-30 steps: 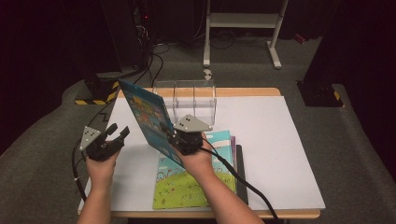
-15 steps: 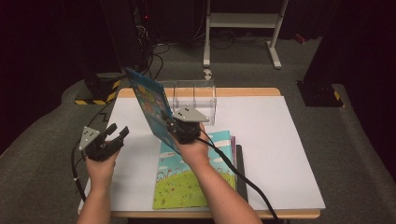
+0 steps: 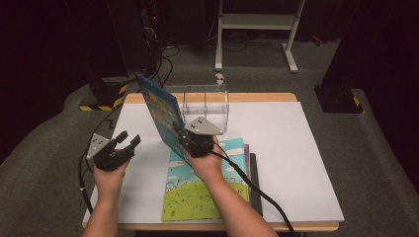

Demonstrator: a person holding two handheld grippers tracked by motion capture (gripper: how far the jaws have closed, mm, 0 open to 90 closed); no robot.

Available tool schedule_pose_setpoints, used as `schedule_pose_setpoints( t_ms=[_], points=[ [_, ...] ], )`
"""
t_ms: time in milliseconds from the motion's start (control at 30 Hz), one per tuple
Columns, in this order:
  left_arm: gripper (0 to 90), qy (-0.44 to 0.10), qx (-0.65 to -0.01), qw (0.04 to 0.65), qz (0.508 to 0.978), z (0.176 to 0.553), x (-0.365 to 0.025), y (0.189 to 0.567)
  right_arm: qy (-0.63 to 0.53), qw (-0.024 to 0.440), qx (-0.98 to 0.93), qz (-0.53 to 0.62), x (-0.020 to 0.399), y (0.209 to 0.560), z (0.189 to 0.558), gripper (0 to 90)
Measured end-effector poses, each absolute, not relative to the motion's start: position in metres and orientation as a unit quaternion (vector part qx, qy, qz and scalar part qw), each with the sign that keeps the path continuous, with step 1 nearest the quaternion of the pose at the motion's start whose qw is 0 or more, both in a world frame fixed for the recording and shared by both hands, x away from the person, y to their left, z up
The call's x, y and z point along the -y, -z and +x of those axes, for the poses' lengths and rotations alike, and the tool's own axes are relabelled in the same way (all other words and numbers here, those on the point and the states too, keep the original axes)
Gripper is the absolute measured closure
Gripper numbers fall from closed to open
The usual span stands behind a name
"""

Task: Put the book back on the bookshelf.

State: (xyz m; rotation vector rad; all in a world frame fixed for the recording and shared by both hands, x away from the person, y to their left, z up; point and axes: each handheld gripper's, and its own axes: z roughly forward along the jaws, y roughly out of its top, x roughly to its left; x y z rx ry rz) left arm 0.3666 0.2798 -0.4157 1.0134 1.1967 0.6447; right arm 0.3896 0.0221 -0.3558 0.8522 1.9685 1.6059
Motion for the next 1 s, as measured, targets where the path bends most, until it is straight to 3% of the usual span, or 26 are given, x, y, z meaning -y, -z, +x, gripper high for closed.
schedule_pose_setpoints(
  t_ms=[433, 1000],
  points=[
    [34.3, -0.233, -0.446, 0.712, 0.491, 0.333, -0.227, 0.381, -0.582, 0.221, -0.720, 0.307, -0.022, 0.363, 0.376, 78.0],
    [30.3, -0.171, -0.428, 0.728, 0.508, 0.326, -0.195, 0.373, -0.566, 0.157, -0.734, 0.340, -0.006, 0.400, 0.352, 71.0]
  ],
)
